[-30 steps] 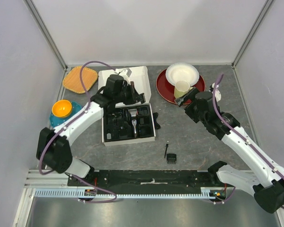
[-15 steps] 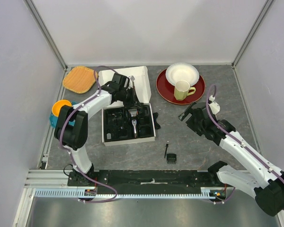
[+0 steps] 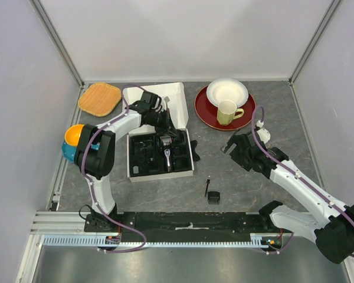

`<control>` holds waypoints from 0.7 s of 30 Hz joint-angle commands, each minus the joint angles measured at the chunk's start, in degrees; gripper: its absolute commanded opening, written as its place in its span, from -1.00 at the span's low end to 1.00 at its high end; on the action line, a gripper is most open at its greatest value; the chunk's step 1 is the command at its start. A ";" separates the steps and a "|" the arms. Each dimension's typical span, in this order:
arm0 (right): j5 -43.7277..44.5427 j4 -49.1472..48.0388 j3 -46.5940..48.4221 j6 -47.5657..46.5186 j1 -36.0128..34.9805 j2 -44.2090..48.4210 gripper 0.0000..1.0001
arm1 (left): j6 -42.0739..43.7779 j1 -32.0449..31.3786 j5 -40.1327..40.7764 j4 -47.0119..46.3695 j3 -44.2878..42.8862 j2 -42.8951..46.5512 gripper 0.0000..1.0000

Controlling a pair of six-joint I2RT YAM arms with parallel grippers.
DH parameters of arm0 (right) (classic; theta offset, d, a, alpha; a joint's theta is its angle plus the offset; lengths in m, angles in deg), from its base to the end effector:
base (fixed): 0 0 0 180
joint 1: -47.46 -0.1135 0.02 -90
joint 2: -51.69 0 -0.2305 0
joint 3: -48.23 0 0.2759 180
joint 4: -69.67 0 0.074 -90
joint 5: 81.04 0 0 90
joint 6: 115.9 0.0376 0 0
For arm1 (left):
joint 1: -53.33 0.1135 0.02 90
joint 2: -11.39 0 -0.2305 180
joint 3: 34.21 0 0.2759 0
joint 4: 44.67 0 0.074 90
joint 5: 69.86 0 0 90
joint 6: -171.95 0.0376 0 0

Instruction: Sort the hair-cutting tools

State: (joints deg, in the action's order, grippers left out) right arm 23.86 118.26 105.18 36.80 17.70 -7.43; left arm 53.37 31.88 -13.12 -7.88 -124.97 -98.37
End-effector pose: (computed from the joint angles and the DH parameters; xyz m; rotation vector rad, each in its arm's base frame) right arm 0.2194 0.1143 0.2154 0.8063 2.3234 0.4102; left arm 0.3816 -0.1721 0.1534 0.0782 2.6562 -1.0606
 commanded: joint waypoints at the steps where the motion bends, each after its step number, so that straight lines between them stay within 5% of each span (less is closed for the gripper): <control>1: -0.30 -0.43 -0.61 -0.21 0.14 -0.13 0.86 | 2.30 0.45 -2.69 0.47 -1.79 -1.33 -0.95; 21: -1.62 -0.96 -1.31 -0.12 0.05 -1.53 0.83 | 1.60 0.62 -3.04 0.73 1.02 0.24 -0.95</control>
State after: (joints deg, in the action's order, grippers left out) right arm 22.70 118.26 104.30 36.80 17.70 -8.52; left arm 53.46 32.25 -15.89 -7.75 -124.75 -99.90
